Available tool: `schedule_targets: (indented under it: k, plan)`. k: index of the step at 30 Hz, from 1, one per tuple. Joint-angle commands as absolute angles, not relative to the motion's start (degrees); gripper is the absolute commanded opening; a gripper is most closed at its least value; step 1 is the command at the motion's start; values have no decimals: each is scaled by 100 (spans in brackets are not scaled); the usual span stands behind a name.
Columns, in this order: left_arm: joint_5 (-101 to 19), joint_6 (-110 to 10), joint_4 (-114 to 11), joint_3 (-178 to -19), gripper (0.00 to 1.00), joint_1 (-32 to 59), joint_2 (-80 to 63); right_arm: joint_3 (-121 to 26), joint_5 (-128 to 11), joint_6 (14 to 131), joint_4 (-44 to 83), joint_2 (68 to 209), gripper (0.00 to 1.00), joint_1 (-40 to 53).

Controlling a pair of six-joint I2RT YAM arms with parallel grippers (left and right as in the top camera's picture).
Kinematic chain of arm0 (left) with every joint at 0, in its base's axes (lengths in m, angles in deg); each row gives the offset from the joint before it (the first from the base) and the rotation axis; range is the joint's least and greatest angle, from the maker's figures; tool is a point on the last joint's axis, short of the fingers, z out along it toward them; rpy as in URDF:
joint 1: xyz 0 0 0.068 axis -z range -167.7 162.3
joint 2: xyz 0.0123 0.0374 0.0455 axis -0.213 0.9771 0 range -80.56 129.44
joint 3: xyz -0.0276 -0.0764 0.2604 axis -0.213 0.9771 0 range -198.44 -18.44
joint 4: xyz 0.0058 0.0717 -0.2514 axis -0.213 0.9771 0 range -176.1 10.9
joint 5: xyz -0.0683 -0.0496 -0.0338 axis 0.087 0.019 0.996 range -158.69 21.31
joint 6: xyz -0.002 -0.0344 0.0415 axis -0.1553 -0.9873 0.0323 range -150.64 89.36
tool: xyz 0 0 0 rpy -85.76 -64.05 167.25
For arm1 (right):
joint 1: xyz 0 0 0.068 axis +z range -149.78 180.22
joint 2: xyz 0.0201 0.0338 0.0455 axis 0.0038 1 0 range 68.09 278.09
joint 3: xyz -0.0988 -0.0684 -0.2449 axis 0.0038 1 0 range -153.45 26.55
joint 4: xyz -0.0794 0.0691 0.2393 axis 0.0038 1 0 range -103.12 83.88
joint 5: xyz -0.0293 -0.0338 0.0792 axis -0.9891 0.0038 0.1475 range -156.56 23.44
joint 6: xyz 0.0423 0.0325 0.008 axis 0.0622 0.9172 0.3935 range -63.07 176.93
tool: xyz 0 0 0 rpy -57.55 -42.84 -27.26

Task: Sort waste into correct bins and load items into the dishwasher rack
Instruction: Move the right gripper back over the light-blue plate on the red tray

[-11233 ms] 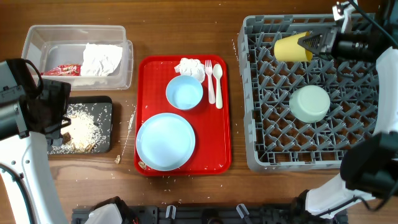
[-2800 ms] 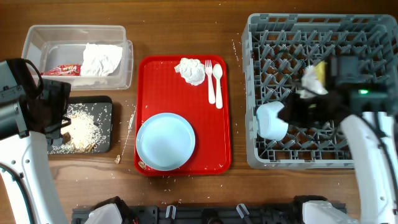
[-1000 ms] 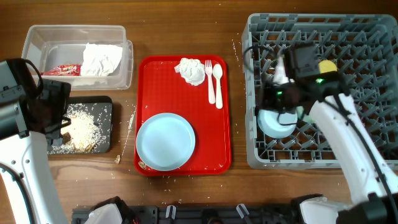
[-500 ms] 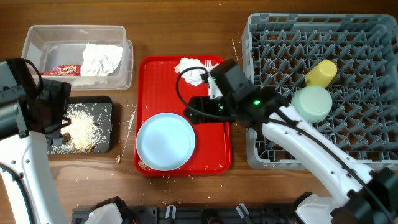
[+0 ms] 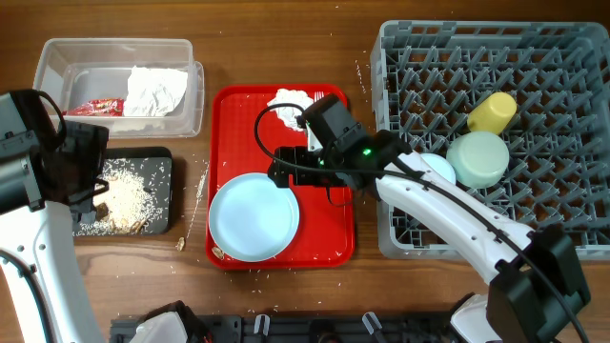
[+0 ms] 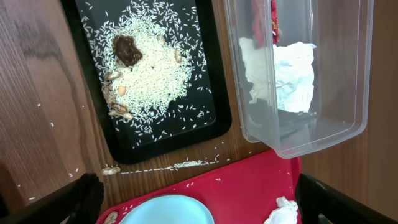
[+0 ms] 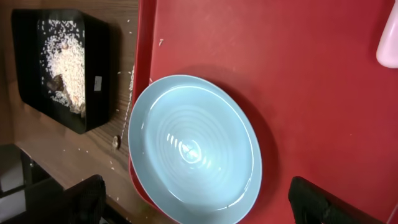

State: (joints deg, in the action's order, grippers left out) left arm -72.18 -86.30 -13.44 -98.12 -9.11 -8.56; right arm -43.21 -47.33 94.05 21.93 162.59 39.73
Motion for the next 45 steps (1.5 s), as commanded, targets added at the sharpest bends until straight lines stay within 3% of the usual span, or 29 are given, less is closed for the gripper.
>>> schedule_targets:
  k: [1, 45]
  plan:
    - [-7215, -8661, -1344, -9882, 100, -935, -856, -4424, -4814, 9458, 2217, 16338, 96, 3981]
    - [-7215, -8661, -1344, -9882, 100, -935, -856, -4424, -4880, 9443, 2376, 16338, 99, 3981]
